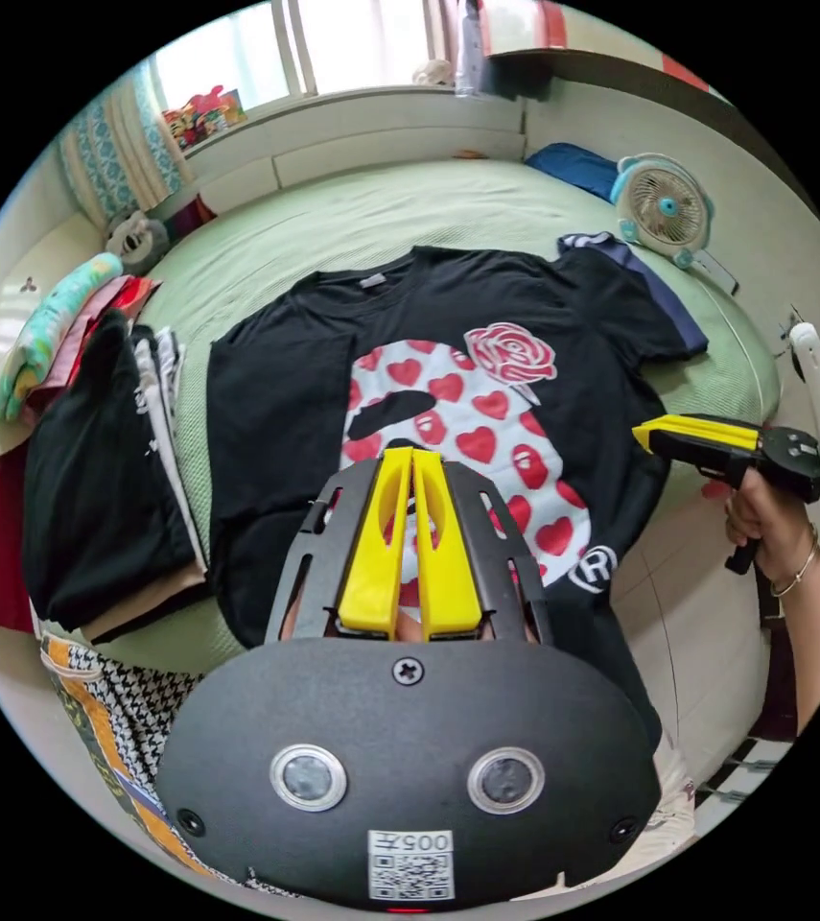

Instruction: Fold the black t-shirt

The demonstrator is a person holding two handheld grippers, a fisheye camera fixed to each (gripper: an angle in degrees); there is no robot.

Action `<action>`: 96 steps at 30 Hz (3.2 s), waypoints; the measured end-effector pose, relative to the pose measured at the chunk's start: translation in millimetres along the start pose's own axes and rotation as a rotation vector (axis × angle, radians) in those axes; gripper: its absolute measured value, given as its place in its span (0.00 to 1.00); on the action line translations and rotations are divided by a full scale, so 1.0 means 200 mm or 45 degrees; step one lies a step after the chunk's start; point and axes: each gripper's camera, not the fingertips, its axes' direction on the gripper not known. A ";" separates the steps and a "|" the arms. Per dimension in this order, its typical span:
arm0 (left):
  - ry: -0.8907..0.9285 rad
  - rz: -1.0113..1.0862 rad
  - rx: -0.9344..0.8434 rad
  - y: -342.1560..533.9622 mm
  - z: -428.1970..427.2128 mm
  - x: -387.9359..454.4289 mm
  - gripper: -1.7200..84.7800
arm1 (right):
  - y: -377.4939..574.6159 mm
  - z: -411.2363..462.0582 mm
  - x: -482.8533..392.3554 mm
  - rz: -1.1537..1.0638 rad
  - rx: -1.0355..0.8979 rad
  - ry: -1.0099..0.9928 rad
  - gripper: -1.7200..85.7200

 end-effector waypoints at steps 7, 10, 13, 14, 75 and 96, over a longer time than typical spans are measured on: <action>0.062 0.101 -0.066 -0.17 0.09 0.35 0.02 | 0.23 0.01 0.17 0.187 0.016 -0.016 0.07; 0.107 0.127 -0.101 -0.20 0.16 0.44 0.02 | 0.31 0.01 0.23 0.287 0.065 -0.006 0.04; 0.094 0.178 -0.152 -0.23 0.25 0.55 0.02 | 0.36 0.01 0.25 0.303 0.100 0.032 0.02; 0.085 0.195 -0.169 -0.25 0.28 0.58 0.02 | 0.38 0.00 0.26 0.298 0.102 0.061 0.02; 0.125 0.259 -0.198 -0.01 0.14 0.56 0.01 | -0.42 -0.84 0.49 0.259 0.320 0.183 0.00; 0.011 -0.170 -0.030 0.83 -0.60 -0.42 0.01 | 0.35 -0.64 0.21 0.215 0.083 0.094 0.08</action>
